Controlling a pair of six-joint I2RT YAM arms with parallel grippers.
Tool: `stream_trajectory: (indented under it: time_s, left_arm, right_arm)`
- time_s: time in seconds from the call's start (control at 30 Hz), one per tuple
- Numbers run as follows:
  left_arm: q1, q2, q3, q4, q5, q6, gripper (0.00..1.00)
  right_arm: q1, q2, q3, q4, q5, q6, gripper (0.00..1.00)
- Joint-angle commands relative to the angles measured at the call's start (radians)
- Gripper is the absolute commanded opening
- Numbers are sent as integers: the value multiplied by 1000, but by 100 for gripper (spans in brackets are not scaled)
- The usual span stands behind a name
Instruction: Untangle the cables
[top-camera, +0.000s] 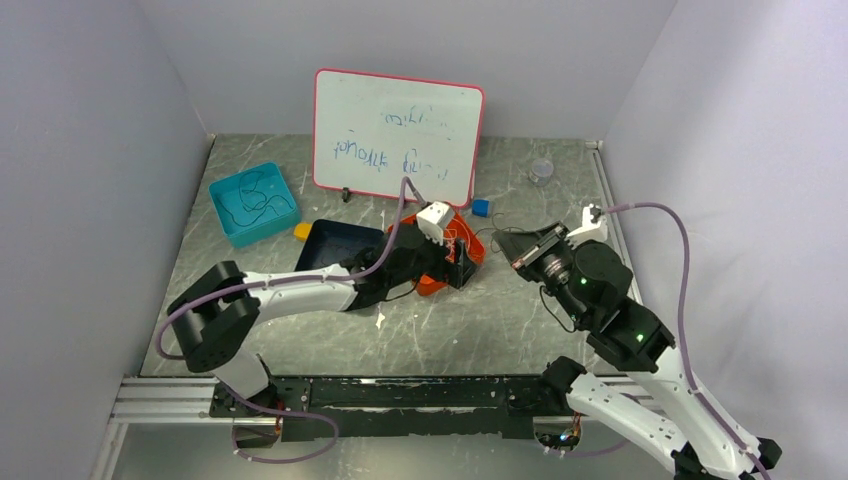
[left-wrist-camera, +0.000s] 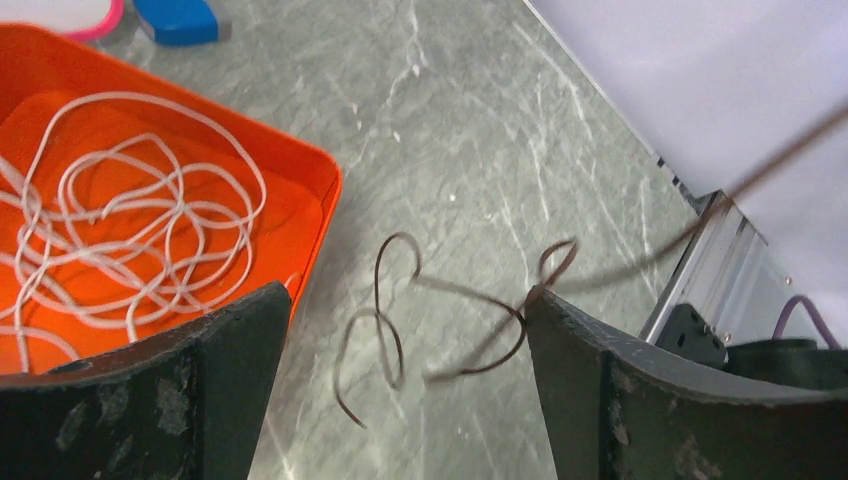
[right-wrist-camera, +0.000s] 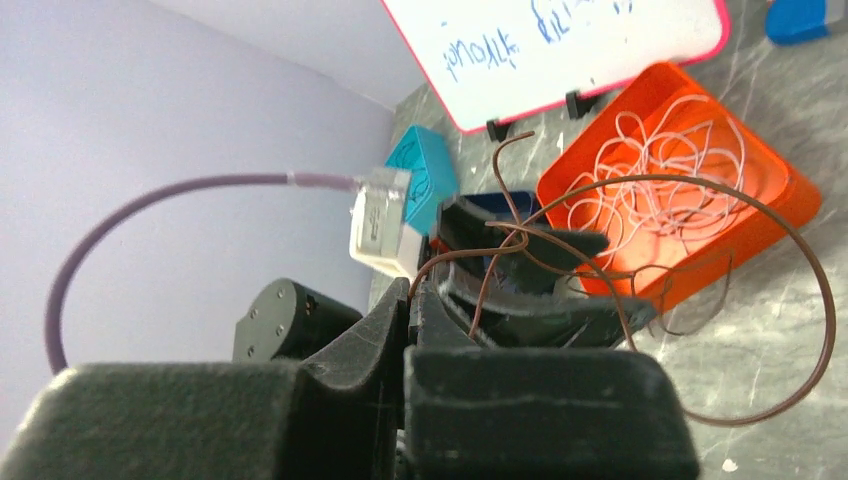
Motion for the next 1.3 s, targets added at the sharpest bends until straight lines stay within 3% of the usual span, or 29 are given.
stream_trajectory:
  time_s: [0.0,0.4,0.67,1.27]
  left_arm:
    - [-8,-117,-77,-56,-11,11,91]
    - [-8,-430,-311,-279,-11,11,91]
    - [-8,-438,-280,-220,-11,11,91]
    - [-8,-428,-203,-129,-11,11,91]
  right_arm:
    - [-6,5,73,-41,88,-81,0]
    - [-5,22,-1,-22,98,-94,0]
    - [-6,53,10,15,21,-193,0]
    - [-6,57,33,54,-23,-243,0]
